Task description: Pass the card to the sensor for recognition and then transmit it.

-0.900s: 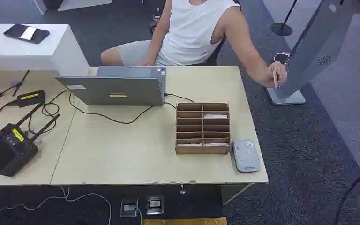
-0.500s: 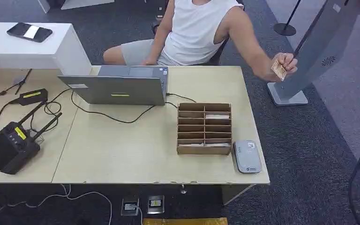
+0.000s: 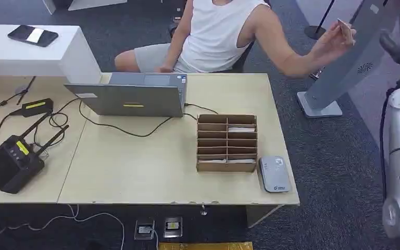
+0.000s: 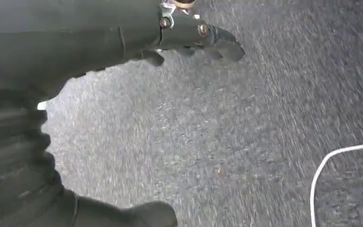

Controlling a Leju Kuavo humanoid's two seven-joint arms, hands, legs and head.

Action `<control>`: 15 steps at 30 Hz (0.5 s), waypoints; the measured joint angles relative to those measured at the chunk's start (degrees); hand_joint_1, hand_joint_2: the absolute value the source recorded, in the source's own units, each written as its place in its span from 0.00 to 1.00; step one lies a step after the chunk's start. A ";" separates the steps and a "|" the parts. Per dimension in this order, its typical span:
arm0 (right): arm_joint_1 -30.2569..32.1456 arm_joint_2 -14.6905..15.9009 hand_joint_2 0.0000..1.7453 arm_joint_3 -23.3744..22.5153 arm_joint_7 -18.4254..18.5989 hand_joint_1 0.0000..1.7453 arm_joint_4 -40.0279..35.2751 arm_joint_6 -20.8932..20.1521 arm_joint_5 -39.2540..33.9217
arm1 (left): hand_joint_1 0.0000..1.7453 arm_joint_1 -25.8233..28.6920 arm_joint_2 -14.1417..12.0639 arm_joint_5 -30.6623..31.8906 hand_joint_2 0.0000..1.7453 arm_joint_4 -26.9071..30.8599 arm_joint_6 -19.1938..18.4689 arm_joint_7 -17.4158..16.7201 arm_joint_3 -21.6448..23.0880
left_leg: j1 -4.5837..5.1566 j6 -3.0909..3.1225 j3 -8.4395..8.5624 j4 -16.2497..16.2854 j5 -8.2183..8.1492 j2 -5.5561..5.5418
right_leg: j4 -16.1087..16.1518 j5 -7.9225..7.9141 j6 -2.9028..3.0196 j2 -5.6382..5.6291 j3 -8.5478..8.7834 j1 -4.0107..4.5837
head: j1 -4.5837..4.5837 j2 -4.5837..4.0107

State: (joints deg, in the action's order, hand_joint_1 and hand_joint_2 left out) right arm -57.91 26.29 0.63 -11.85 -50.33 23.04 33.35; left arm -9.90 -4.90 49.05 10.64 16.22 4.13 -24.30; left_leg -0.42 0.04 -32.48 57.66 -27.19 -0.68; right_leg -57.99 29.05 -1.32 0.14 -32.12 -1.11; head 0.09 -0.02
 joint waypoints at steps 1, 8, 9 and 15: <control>0.31 -0.31 1.00 1.48 0.53 0.00 -1.35 -0.64 1.13 | 0.00 0.00 -0.11 0.00 1.00 0.00 -0.13 0.00 0.00 | 0.00 0.00 -0.01 0.00 0.00 0.00 | 0.00 0.00 0.00 0.01 0.01 0.00 | -0.09 0.00; 2.35 -2.38 1.00 10.79 3.41 0.00 -10.43 -4.38 5.27 | 0.00 0.15 -0.37 -0.02 1.00 0.00 -0.02 0.00 0.00 | -0.02 -0.01 -0.01 0.00 0.01 -0.08 | 0.01 0.02 0.02 0.07 -0.01 0.02 | -0.07 0.00; 2.40 -2.58 1.00 11.66 3.48 0.00 -11.20 -4.66 5.32 | 0.00 0.20 -0.37 -0.02 1.00 0.00 -0.02 0.00 0.00 | -0.02 -0.02 -0.01 0.00 0.01 -0.08 | 0.01 0.02 0.02 0.07 -0.01 0.02 | -0.07 0.00; 2.56 -3.28 1.00 15.70 3.54 0.00 -13.60 -6.45 6.26 | 0.00 0.27 -0.52 -0.11 1.00 0.00 -0.18 0.00 0.00 | -0.02 -0.02 -0.02 0.00 0.01 -0.08 | 0.01 0.02 0.02 0.07 0.00 0.02 | -0.07 0.00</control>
State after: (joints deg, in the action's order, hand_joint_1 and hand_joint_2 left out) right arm -55.35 23.01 16.33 -8.31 -63.93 16.59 39.61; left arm -9.63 -5.42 48.94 10.64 16.04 4.13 -24.30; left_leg -0.44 0.03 -32.50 57.66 -27.18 -0.76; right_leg -57.98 29.07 -1.30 0.21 -32.12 -1.09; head 0.02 -0.02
